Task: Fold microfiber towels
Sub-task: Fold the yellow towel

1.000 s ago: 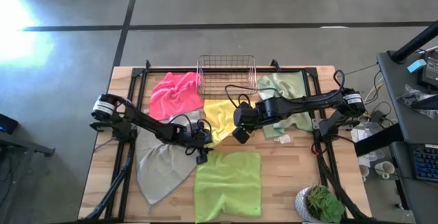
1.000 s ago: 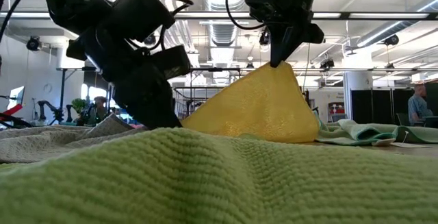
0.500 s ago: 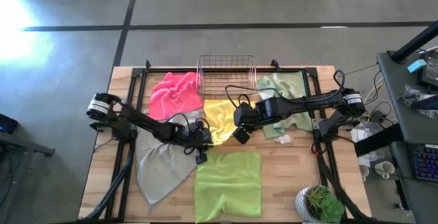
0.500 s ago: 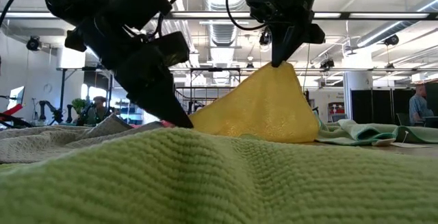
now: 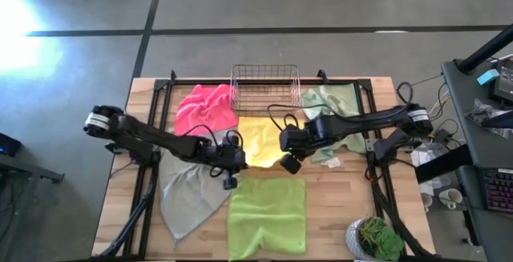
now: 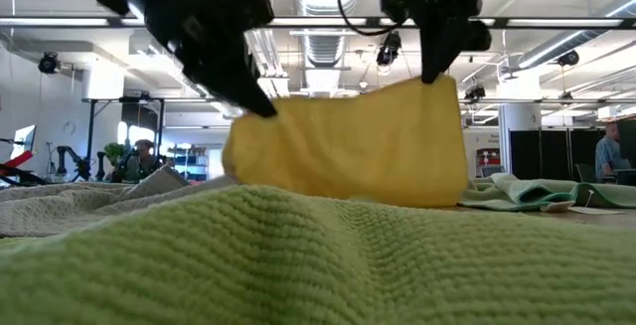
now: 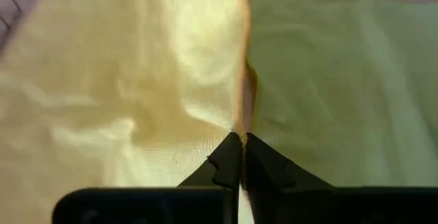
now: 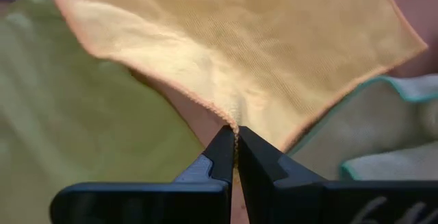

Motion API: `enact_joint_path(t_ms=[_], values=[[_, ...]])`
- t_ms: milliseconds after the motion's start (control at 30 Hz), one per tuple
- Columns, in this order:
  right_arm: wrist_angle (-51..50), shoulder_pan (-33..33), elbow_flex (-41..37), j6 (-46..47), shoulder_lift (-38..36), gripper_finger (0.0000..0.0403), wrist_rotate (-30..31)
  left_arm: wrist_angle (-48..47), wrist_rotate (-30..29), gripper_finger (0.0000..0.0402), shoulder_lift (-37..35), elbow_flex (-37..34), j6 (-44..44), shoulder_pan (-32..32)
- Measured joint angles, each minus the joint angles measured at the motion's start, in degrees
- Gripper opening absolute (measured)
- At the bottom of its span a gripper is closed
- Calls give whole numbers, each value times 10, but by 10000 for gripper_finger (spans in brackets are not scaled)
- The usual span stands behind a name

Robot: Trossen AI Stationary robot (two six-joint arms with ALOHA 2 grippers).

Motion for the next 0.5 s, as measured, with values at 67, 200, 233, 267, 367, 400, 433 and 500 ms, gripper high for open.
enact_joint_path(t_ms=[67,200,233,267,367,400,433,500], values=[[2,7,0,13,-17,8,0,-53,0,0,-7,25,9,0],[2,30,0,47,-49,8,0,-137,8,0,-16,79,21,0],[3,37,0,58,-56,8,0,-146,16,0,-16,92,31,0],[2,45,0,70,-62,8,0,-163,22,0,-16,104,38,0],[5,70,0,105,-71,8,-4,-217,55,0,-14,136,37,-1],[4,80,0,117,-72,8,-6,-224,67,0,-14,144,36,-1],[5,90,0,126,-72,8,-9,-235,77,0,-14,149,36,-3],[8,110,0,148,-69,8,-9,-240,94,0,-13,152,36,-9]])
